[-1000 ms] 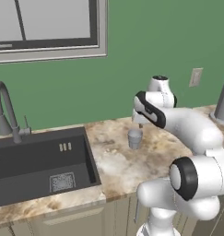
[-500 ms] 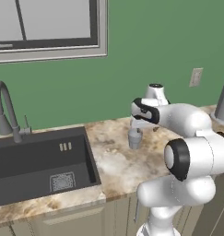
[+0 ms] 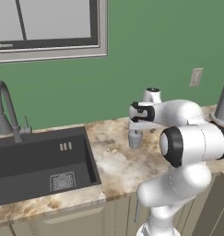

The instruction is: Move the glass cup from next to the sink to the open cabinet. Then, move the bowl with the lime to the fridge to clear the area for faucet cleaning.

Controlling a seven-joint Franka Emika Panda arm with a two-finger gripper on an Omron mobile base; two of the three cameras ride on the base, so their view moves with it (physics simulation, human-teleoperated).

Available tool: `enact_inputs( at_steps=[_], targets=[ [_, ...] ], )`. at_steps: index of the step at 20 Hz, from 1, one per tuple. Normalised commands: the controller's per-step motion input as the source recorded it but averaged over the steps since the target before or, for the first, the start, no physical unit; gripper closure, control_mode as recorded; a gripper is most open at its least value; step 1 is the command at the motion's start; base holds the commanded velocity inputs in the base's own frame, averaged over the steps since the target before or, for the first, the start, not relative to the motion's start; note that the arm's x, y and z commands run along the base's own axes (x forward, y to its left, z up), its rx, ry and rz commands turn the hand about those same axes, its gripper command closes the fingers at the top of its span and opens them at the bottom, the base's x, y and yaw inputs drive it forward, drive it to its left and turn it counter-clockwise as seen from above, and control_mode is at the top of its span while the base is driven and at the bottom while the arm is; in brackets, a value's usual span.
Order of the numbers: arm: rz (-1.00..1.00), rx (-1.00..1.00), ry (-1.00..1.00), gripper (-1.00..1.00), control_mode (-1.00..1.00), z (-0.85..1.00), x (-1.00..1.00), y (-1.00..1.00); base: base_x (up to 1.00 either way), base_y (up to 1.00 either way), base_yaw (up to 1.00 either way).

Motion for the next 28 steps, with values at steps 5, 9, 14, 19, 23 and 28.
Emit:
enact_inputs(
  at_steps=[5, 9, 14, 19, 23, 28],
  targets=[
    [0.00, 0.00, 0.00, -1.00, -1.00, -0.21, 0.28, 0.00, 0.00, 0.00, 0.00],
    [0.00, 0.00, 0.00, -1.00, -1.00, -0.43, 0.00, 0.00, 0.00, 0.00, 0.00],
    [0.00, 0.00, 0.00, -1.00, -1.00, -0.35, 0.06, 0.00, 0.00, 0.00, 0.00],
    [0.00, 0.00, 0.00, 1.00, -1.00, -0.19, 0.03, 0.00, 0.00, 0.00, 0.00],
    [0.00, 0.00, 0.00, 1.00, -1.00, 0.00, 0.00, 0.00, 0.00, 0.00, 0.00],
    [0.00, 0.00, -0.02, 1.00, -1.00, 0.03, -0.03, 0.00, 0.00, 0.00, 0.00]
  ],
)
